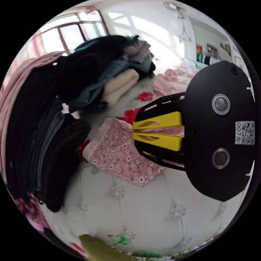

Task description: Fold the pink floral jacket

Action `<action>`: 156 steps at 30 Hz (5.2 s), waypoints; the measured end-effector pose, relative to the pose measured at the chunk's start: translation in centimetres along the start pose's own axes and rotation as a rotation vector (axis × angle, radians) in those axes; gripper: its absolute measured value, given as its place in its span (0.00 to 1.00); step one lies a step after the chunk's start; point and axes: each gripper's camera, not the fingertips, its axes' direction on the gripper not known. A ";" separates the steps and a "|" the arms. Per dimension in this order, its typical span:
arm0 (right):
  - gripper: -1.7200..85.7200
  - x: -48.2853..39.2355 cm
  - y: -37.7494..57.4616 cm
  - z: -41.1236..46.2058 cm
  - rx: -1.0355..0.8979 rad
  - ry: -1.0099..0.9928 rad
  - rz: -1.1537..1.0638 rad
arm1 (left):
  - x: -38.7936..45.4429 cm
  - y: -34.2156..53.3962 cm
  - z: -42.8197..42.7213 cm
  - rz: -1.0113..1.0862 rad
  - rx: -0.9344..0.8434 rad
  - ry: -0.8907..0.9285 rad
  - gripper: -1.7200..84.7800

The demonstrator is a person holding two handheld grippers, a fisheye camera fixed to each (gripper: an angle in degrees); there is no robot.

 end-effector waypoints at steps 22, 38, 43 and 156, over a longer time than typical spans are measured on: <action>0.03 9.8 -8.9 -6.6 0.186 -0.107 -0.090 | 31.6 24.4 7.6 0.975 -0.411 0.313 0.15; 0.04 12.9 -27.0 -6.8 0.260 0.015 -0.090 | 21.6 28.5 12.1 0.570 -0.468 -0.126 0.12; 0.02 11.6 -29.5 -6.6 0.226 0.177 -0.112 | 20.3 28.8 14.7 0.485 -0.494 -0.182 0.12; 0.12 -16.9 -11.5 -1.6 0.331 -0.113 -0.683 | 4.9 50.6 -14.0 0.331 -0.657 -0.080 0.12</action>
